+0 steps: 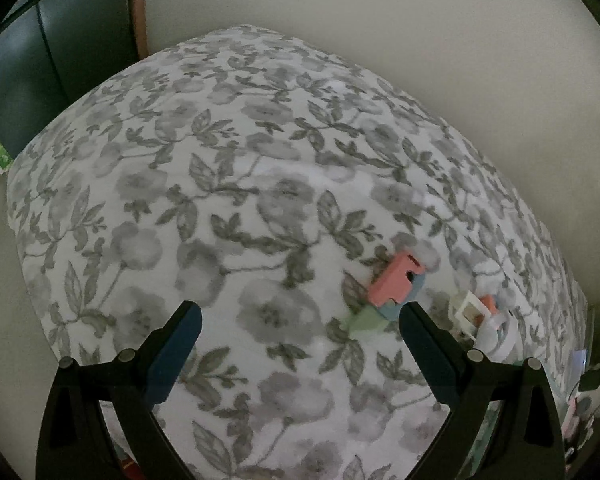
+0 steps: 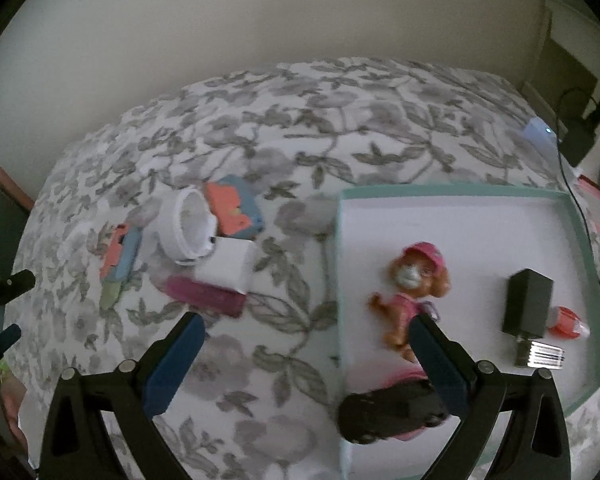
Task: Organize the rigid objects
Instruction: 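Withdraw both open tools from the tray toward the remaining items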
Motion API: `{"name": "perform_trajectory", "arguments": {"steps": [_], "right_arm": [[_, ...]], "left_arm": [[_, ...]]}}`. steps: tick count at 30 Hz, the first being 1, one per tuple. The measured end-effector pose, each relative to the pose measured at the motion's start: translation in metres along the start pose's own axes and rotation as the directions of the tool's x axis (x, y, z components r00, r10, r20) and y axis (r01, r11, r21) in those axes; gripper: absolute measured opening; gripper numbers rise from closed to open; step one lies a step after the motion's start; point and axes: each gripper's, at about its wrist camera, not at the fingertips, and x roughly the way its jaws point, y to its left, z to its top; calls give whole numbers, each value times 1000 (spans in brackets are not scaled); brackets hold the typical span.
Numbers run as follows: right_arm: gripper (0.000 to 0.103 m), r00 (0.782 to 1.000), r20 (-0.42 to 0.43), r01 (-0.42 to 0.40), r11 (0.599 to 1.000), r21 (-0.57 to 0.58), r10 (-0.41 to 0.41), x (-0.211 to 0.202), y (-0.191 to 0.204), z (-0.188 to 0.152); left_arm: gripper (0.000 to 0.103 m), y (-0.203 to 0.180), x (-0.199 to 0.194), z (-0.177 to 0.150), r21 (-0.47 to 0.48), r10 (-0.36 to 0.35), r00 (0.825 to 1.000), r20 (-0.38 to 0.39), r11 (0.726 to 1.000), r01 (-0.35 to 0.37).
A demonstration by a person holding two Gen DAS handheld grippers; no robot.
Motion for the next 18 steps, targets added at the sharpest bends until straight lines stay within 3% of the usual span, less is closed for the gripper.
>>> {"name": "perform_trajectory", "arguments": {"steps": [10, 18], "right_arm": [[103, 998, 64, -20, 1000, -15, 21, 5, 15, 14], [103, 998, 8, -60, 998, -19, 60, 27, 33, 14]], "left_arm": [[99, -12, 14, 6, 57, -46, 998, -43, 997, 49], [99, -33, 42, 5, 129, -43, 992, -120, 990, 59]]}}
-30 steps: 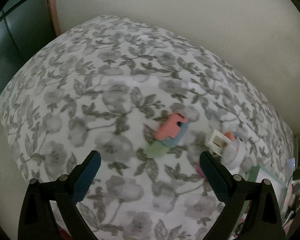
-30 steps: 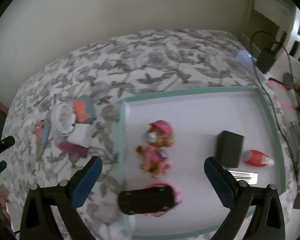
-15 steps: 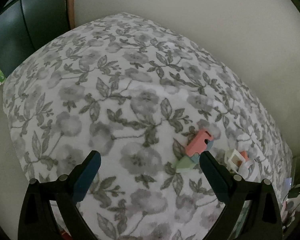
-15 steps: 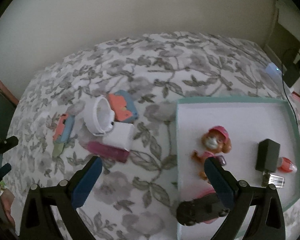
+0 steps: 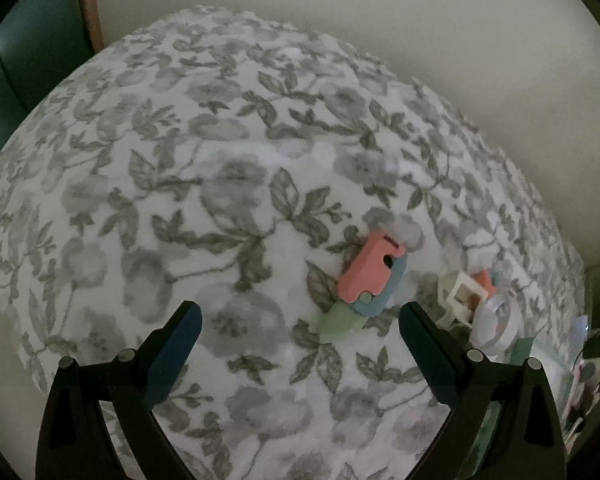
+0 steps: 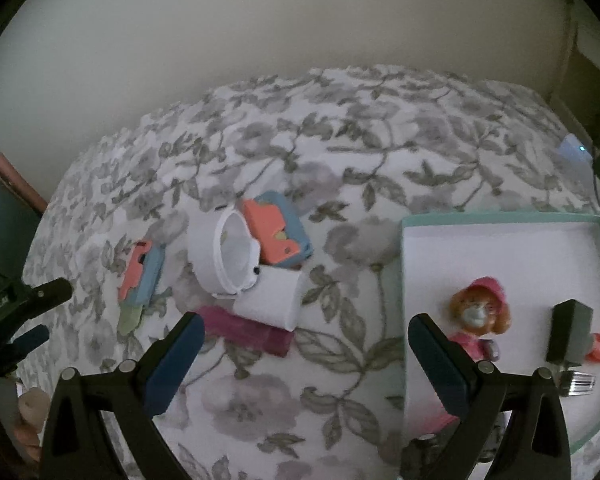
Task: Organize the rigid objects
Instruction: 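Withdraw both open tools from the tray toward the remaining items, then grasp the pink-blue folding knife with the left tool while the right tool grasps the pink lipstick tube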
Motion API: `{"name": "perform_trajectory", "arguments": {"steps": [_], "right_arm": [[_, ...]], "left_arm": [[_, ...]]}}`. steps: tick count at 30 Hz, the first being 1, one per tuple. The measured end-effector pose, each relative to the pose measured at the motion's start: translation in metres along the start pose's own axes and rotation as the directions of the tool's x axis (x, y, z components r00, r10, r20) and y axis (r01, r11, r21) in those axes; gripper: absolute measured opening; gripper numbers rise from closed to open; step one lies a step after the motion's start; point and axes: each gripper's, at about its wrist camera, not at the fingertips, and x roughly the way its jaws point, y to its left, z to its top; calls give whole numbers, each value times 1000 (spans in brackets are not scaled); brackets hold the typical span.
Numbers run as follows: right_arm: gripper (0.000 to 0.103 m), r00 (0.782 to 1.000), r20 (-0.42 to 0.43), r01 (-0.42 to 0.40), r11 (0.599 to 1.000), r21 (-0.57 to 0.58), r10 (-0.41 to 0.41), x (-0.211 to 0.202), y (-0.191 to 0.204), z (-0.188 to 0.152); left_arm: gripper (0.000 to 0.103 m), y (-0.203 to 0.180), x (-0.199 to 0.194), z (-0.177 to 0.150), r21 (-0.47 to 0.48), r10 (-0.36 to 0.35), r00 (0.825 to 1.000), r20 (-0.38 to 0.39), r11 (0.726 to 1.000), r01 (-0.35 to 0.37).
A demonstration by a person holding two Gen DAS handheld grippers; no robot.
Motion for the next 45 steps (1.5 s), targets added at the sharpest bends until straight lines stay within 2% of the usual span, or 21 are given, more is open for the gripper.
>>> {"name": "perform_trajectory", "arguments": {"steps": [5, 10, 18, 27, 35, 41, 45], "right_arm": [[103, 999, -48, -18, 1000, 8, 19, 18, 12, -6], [103, 996, -85, -26, 998, 48, 30, 37, 21, -12], [103, 995, -96, -7, 994, 107, 17, 56, 28, -16], [103, 996, -57, 75, 990, 116, -69, 66, 45, -12], [103, 980, -21, 200, 978, 56, -200, 77, 67, -17], [101, 975, -4, 220, 974, 57, -220, 75, 69, -22], [94, 976, -3, 218, 974, 64, -218, 69, 66, -25]], "left_arm": [[99, 4, 16, -1, -3, 11, 999, -43, 1000, -11], [99, 13, 20, 2, -16, 17, 999, -42, 1000, -18], [99, 21, 30, 9, -48, 9, 998, -60, 999, -12], [99, 32, 36, 14, -73, 8, 997, -75, 997, -14], [99, 37, 36, 16, -75, 3, 997, -83, 997, -9], [99, 33, 42, 15, -69, -1, 995, -96, 998, -5], [99, 27, 43, 16, -58, -10, 995, -96, 998, 4]]}}
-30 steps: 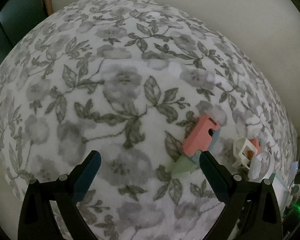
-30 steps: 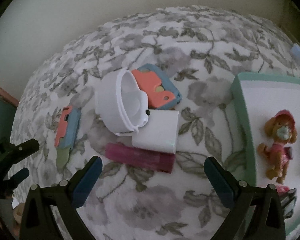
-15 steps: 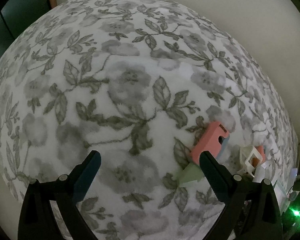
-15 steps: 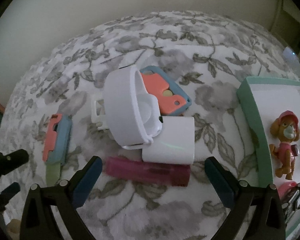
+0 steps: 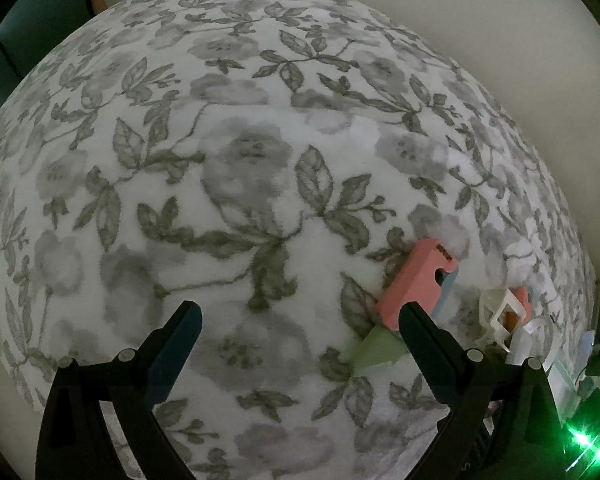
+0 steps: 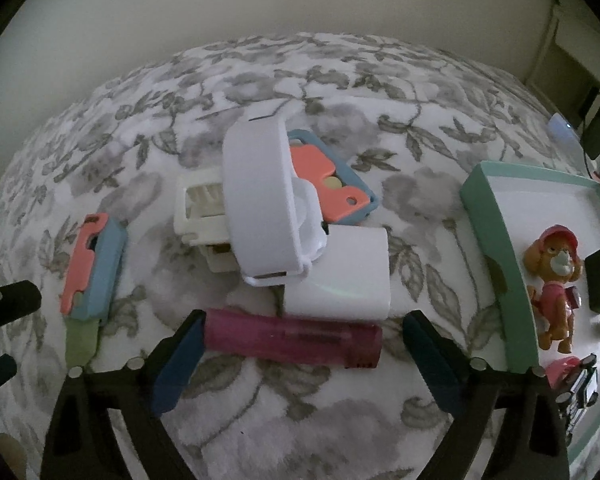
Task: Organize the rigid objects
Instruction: 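Grasp the pink-blue folding knife with the left tool while the right tool grasps the pink lipstick tube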
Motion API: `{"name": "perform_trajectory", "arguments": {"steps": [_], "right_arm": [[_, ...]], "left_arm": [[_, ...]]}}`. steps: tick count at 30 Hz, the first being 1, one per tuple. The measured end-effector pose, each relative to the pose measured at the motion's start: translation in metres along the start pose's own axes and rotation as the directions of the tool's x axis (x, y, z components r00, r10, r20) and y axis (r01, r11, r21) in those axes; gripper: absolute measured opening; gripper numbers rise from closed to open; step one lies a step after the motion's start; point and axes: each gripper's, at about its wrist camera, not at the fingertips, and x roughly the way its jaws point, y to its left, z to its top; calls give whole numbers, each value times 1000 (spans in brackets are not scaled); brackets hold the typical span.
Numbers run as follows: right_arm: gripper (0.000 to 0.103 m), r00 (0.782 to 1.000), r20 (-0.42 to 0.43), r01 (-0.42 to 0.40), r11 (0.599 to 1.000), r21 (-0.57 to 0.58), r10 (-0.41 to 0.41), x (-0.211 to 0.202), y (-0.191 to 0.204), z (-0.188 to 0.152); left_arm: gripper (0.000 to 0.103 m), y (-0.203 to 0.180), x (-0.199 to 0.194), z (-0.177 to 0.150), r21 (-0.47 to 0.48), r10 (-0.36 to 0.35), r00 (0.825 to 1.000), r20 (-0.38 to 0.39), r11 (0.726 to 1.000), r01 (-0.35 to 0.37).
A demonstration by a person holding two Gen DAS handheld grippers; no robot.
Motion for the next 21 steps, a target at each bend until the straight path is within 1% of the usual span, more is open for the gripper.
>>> {"name": "perform_trajectory", "arguments": {"steps": [4, 13, 18, 21], "right_arm": [[84, 1000, 0, 0, 1000, 10, 0, -6, -7, -1], [84, 999, -22, -26, 999, 24, 27, -5, -21, 5], [84, 999, -30, -23, 998, 50, 25, -5, -34, 6], [84, 999, -36, -34, 998, 54, 36, -6, -38, 6]], "left_arm": [[99, -7, 3, 1, 14, -9, 1000, -3, 1000, 9], [99, -36, 13, 2, 83, -40, 999, 5, 996, 40], [99, -56, 28, -2, 132, -28, 1000, -4, 991, 28], [99, -66, 36, -3, 156, -8, 1000, 0, 988, 8]]}}
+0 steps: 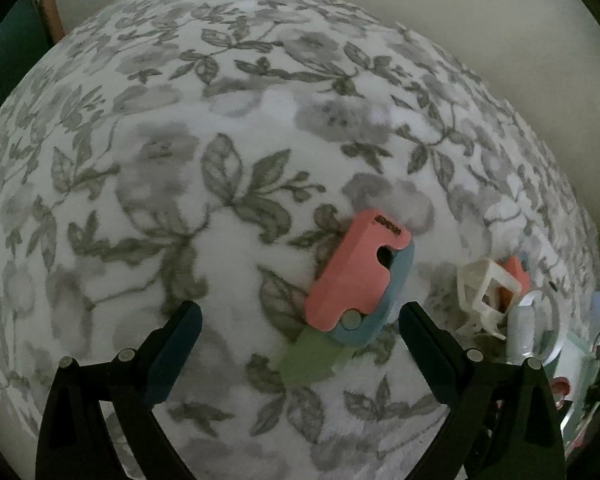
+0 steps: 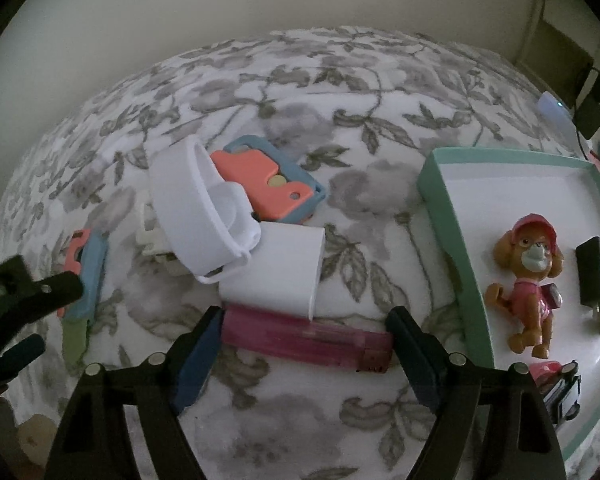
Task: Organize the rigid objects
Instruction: 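Grasp the pink-blue folding knife with the left tool while the right tool grasps the pink lipstick tube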
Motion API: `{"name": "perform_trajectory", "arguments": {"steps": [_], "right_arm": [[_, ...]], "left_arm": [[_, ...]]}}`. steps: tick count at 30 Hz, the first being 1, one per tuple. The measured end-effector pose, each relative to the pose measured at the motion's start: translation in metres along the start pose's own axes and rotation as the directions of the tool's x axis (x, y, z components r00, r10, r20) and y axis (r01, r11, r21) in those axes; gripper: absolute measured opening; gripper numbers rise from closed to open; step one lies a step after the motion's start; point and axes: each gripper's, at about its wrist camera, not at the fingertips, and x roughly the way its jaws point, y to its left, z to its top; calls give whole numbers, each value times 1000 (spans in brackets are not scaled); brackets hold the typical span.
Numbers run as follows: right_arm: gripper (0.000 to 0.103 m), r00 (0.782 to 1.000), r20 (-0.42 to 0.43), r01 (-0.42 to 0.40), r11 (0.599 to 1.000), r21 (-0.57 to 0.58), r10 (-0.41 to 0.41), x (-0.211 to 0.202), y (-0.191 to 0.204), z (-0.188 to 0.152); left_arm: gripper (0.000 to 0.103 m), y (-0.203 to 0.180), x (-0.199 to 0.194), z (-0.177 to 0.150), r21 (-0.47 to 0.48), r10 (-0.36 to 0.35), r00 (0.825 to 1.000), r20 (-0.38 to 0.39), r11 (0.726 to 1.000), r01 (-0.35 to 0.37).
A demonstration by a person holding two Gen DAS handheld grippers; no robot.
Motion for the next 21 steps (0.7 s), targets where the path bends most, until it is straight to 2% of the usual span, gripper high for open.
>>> {"name": "perform_trajectory", "arguments": {"steps": [7, 13, 16, 18, 21], "right_arm": [[84, 1000, -5, -1, 1000, -14, 1, 2, -1, 4], [84, 1000, -5, 1, 1000, -13, -1, 3, -2, 6], [84, 1000, -3, 6, 1000, -16, -6, 4, -1, 6], [84, 1000, -3, 8, 1000, -19, -8, 4, 0, 6], [84, 1000, -3, 7, 1000, -18, -7, 4, 0, 6]], "left_arm": [[99, -11, 11, 4, 38, 32, 999, 28, 999, -33], [93, -25, 17, 13, 67, 38, 997, 68, 997, -43], [79, -30, 14, 10, 94, 34, 996, 86, 995, -42], [60, -35, 12, 11, 103, 22, 995, 93, 994, -32], [49, -41, 14, 15, 110, 5, 996, 86, 994, -14]]}}
